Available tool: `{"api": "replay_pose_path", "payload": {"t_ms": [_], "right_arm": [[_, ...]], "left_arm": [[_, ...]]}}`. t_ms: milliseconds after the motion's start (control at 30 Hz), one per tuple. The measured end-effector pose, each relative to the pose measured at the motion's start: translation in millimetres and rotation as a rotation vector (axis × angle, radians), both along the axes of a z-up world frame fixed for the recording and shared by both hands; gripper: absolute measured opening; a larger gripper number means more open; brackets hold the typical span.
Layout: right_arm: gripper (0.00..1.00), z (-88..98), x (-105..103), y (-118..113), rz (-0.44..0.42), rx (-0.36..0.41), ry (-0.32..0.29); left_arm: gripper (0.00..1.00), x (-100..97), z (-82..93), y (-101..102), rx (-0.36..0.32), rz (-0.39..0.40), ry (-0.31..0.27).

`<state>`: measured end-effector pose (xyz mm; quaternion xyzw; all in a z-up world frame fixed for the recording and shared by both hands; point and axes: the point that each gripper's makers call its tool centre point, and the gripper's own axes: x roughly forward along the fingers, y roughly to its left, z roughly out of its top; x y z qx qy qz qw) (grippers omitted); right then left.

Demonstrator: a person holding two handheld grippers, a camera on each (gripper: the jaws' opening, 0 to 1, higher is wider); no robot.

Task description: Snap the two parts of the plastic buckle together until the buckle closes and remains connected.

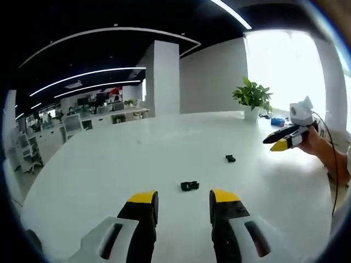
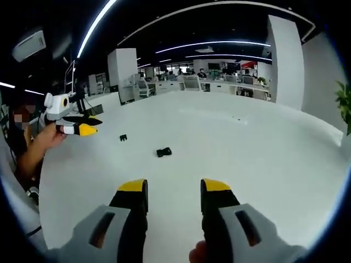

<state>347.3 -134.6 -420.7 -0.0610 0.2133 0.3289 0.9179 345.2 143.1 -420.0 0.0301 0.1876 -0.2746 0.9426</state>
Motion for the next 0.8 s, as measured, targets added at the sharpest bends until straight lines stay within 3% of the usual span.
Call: {"api": "replay_pose_path", "payload": {"t_ms": [800], "right_arm": [[0.35,4.7,13.6,11.0,0.043,-0.005,0.003]], "left_arm": [[0.36,14.9,0.0,-8.6,0.033,-0.06,0.007]]}}
